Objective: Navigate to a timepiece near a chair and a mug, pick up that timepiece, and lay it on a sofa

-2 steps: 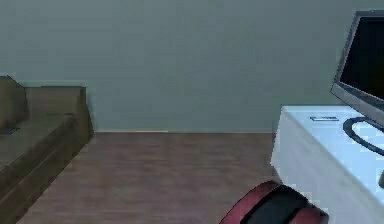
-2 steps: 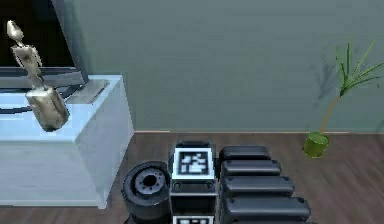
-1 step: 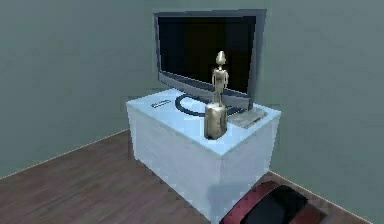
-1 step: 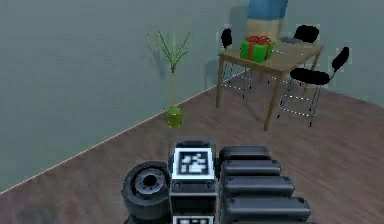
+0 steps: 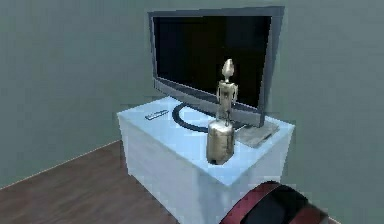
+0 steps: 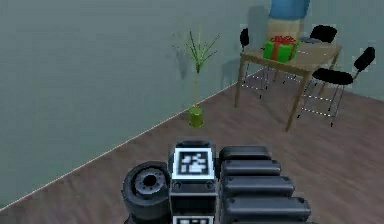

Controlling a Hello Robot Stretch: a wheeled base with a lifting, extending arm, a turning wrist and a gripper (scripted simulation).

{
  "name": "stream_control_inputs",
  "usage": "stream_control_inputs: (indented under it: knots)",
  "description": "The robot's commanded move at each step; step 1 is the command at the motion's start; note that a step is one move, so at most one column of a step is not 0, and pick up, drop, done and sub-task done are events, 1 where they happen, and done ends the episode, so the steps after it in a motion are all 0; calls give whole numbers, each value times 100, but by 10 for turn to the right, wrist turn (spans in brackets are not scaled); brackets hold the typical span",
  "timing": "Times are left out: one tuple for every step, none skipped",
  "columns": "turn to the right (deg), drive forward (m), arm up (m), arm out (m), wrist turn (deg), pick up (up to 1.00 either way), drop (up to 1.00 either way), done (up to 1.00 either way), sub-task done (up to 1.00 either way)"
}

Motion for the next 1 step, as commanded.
stream_control_inputs:
  knots:
    - [-450,0,0,0,0,0,0,0,0]
